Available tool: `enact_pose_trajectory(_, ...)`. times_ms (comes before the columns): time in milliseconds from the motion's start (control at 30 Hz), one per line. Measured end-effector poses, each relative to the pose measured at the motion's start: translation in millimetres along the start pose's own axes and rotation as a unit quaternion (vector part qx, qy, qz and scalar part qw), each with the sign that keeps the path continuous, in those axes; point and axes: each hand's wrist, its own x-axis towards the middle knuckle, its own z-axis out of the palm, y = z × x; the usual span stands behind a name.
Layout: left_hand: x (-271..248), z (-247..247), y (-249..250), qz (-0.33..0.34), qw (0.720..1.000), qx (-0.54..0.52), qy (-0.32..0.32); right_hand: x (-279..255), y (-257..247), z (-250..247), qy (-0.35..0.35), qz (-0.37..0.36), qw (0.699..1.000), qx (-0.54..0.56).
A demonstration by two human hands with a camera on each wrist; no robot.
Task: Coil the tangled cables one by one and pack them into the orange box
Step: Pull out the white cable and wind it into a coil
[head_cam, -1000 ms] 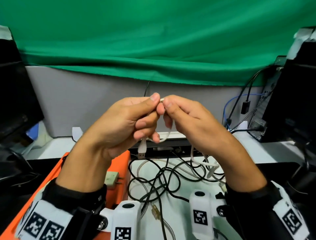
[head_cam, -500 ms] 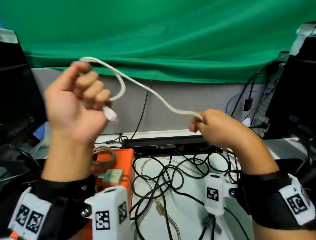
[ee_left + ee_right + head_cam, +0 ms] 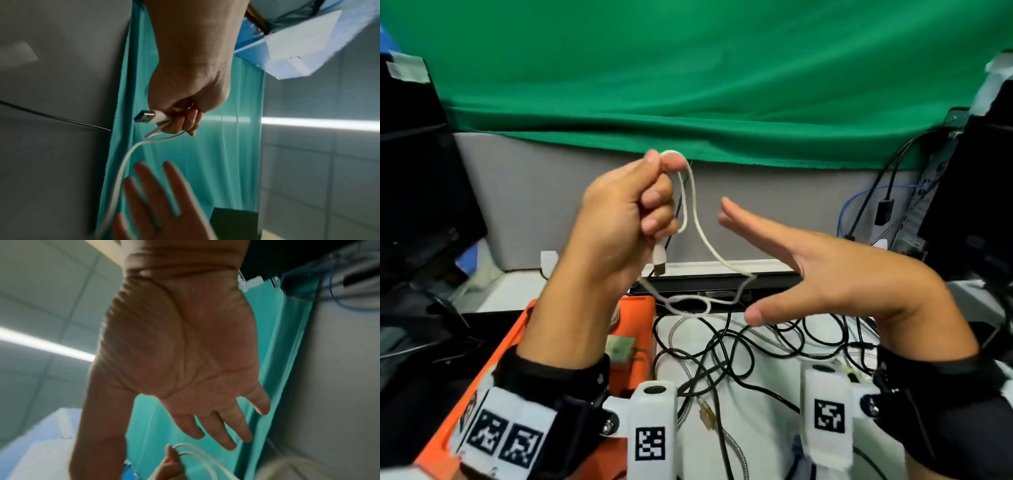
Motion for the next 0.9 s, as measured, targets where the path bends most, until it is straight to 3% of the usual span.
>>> enact_pose_trajectory(67,-2.2,6.8,-1.6,0.005,1.000,0.024,-0.008,3.4,-7.5,6.3,0.029,-0.028,0.994,0.099)
enact_pose_trajectory(133,-5.3,13.4,-2.1,-0.004,0.999,0.017,-0.028,17.8,-12.5,17.7,0.109,-0.015,0.981,0.158)
enact_pose_trajectory(267,-7.6,20.3,-2.3,-0.059,0.990,-0.093,-0.085,49.7,-8.9,38.7,0.264,-0.038,0.963,0.042)
enact_pose_trajectory(367,-7.1,11.7,1.6,-0.105,0.980,-0.123,-0.119,55.1,-4.7,43.1,0.292,-0.034,0.951,0.094)
enact_pose_trajectory(467,-9.6,0.1,7.7,-0.126,0.969,-0.109,-0.180,55.7,3.6,39.2,0.331,-0.039,0.942,0.050)
enact_pose_trajectory(533,-10.2,-0.2,7.4,-0.097,0.976,-0.107,-0.162,55.8,8.8,37.1,0.313,-0.020,0.949,-0.010)
enact_pose_trajectory(667,-2.6,5.1,-3.0,0.002,0.985,-0.152,-0.085,53.3,8.4,41.4,0.191,0.029,0.970,-0.147)
enact_pose_trajectory(800,-1.1,8.3,-16.9,0.103,0.989,0.098,-0.044,41.9,-6.8,37.1,0.118,0.002,0.975,-0.187)
enact_pose_trajectory(867,-6.5,11.4,-20.0,0.122,0.955,0.259,-0.079,32.2,-13.4,28.4,0.116,-0.012,0.979,-0.168)
enact_pose_trajectory(900,-8.6,12.9,-20.1,0.138,0.920,0.355,-0.095,26.1,-15.8,23.0,0.115,-0.017,0.983,-0.143)
